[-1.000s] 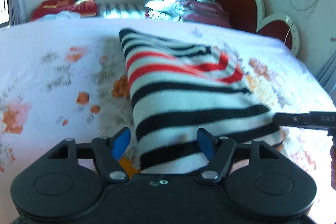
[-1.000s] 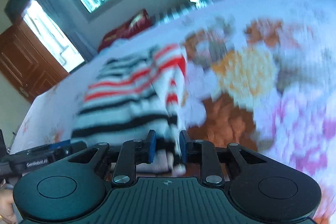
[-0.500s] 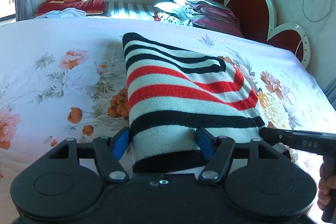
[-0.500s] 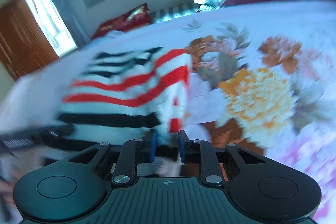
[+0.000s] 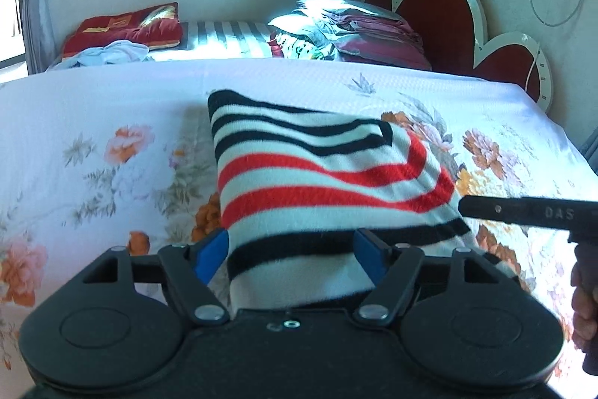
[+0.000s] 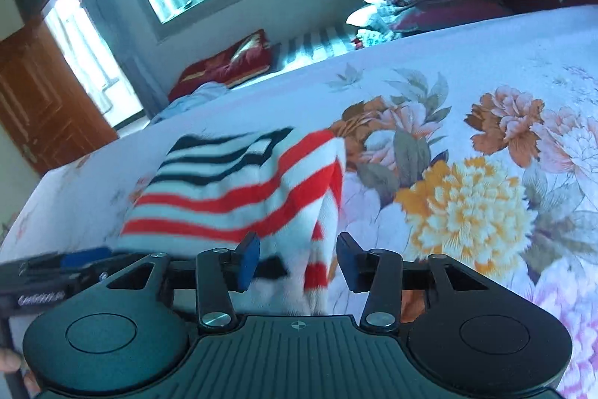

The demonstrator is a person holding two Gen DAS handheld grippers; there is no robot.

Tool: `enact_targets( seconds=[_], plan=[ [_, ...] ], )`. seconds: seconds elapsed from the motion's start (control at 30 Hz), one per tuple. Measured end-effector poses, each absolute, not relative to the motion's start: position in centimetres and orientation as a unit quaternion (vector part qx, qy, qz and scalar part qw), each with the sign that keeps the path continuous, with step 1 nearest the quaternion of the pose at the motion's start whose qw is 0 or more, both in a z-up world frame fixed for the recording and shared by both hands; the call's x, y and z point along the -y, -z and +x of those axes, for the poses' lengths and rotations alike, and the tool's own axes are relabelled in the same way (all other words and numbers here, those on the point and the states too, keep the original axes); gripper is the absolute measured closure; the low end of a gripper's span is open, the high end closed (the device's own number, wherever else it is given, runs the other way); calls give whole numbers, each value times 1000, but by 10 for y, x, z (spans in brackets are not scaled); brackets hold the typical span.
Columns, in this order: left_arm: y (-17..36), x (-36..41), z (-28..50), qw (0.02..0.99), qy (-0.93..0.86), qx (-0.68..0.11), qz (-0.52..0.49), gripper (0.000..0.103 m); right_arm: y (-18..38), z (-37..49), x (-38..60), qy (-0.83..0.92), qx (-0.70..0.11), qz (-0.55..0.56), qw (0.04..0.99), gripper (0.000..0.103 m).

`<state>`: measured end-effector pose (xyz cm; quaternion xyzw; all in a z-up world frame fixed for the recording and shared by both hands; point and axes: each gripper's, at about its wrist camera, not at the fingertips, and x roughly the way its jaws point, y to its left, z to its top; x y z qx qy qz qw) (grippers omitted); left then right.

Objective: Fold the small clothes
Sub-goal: 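Tuck the bundle end with the right gripper while the left gripper holds it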

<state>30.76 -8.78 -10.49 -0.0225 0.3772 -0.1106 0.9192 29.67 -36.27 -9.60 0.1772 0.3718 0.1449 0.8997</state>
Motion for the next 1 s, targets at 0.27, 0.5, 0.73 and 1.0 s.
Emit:
enact_targets(
  seconds=[0.27, 0.5, 0.73, 1.0],
  plan=[
    [105, 88, 341, 924, 90, -372, -11, 30, 99, 344, 363, -125, -376, 201, 896, 58],
    [108, 86, 372, 922, 83, -378, -25, 30, 104, 374, 355, -119, -380, 195, 896, 58],
    [121, 76, 403, 911, 74, -400, -68, 33, 111, 387, 348, -118, -381, 183, 898, 85],
    [142, 72, 408, 902, 76, -415, -92, 27, 135, 392, 355, -90, -389, 159, 903, 93]
  ],
)
